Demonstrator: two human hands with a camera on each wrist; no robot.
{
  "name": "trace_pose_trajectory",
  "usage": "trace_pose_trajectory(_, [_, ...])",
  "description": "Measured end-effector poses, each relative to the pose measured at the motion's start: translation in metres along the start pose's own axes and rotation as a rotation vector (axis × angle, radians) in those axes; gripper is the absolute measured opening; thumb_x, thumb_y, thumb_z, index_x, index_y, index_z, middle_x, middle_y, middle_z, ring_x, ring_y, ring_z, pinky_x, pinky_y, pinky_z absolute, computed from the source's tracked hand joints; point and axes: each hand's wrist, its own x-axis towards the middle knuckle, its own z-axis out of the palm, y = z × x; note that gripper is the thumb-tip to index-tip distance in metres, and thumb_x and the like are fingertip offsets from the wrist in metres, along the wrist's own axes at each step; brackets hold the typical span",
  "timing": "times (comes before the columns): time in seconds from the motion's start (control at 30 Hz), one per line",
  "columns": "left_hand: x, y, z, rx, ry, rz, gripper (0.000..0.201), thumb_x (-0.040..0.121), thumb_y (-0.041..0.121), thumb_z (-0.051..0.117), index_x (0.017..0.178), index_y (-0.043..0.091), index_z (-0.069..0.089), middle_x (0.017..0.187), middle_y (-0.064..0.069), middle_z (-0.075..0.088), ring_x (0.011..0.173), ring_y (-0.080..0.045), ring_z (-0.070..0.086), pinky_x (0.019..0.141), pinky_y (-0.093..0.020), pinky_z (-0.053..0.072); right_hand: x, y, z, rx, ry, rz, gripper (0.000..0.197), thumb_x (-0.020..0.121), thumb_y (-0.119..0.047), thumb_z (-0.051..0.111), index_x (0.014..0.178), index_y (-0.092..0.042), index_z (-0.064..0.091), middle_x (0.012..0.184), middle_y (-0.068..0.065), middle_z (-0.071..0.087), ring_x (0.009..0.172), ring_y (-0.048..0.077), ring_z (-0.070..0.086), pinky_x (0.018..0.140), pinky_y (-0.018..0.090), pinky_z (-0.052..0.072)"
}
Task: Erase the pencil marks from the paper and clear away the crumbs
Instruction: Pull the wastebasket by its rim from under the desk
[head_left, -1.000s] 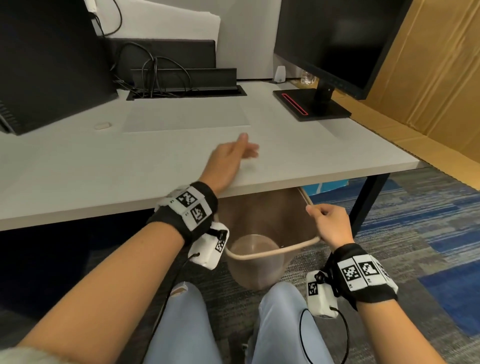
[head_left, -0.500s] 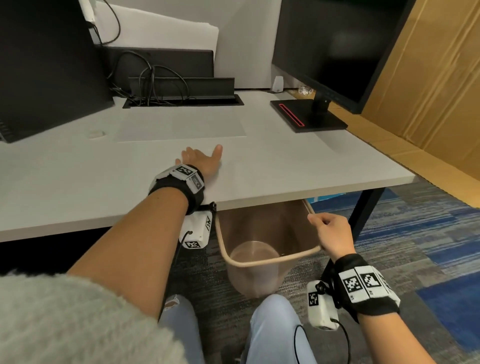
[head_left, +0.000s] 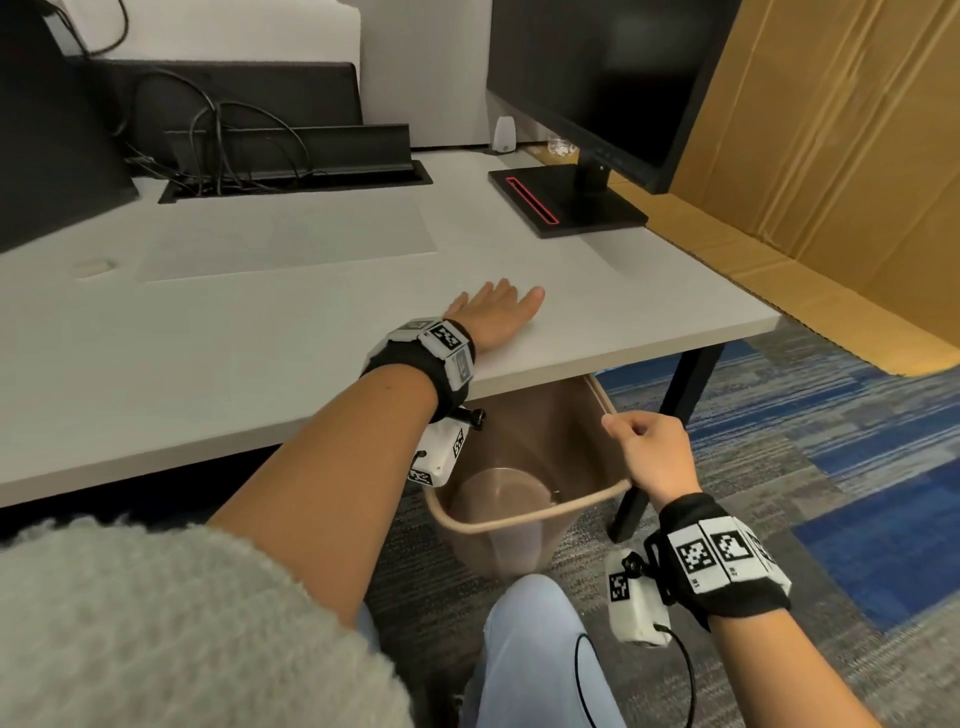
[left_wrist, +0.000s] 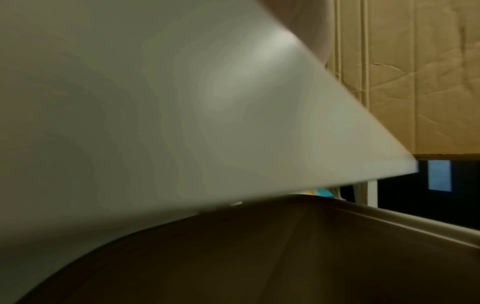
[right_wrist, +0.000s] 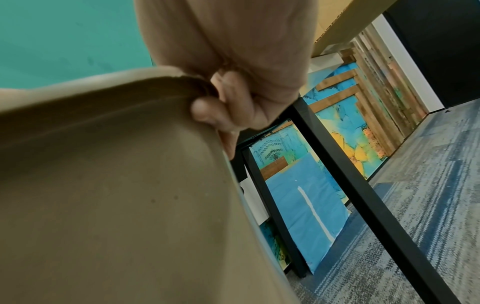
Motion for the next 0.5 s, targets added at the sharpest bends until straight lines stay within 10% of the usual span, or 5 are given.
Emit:
trace_pose_trajectory(0.3, [-0.018, 0.013, 0.021, 0.002, -0.148, 0.286, 0.051, 0.103, 0.038, 0.009, 0.151, 0.020, 0.007, 0.159, 0.005, 0.003, 0.145, -0.008, 0.001, 0.116, -0.026, -0.003, 0.000, 0.009, -0.006, 0.034, 0.020, 0.018, 0.025, 0.090, -0.016, 0.058, 0.081, 0.006, 0.066, 0.074, 0.011, 0.060, 0.075, 0.021, 0.053, 0.074, 0.025, 0.036])
trace_pose_trajectory(0.5, [-0.072, -0.005, 0.036, -0.289, -0.123, 0.395, 0.044, 0.101, 0.036, 0.026, 0.130, 0.021, 0.055, 0.144, 0.007, 0.044, 0.138, -0.011, 0.030, 0.114, -0.021, 0.016, -0.005, 0.012, -0.005, 0.027, 0.012, 0.005, 0.027, 0.091, -0.018, 0.058, 0.083, 0.006, 0.067, 0.073, 0.011, 0.060, 0.074, 0.020, 0.052, 0.074, 0.024, 0.035])
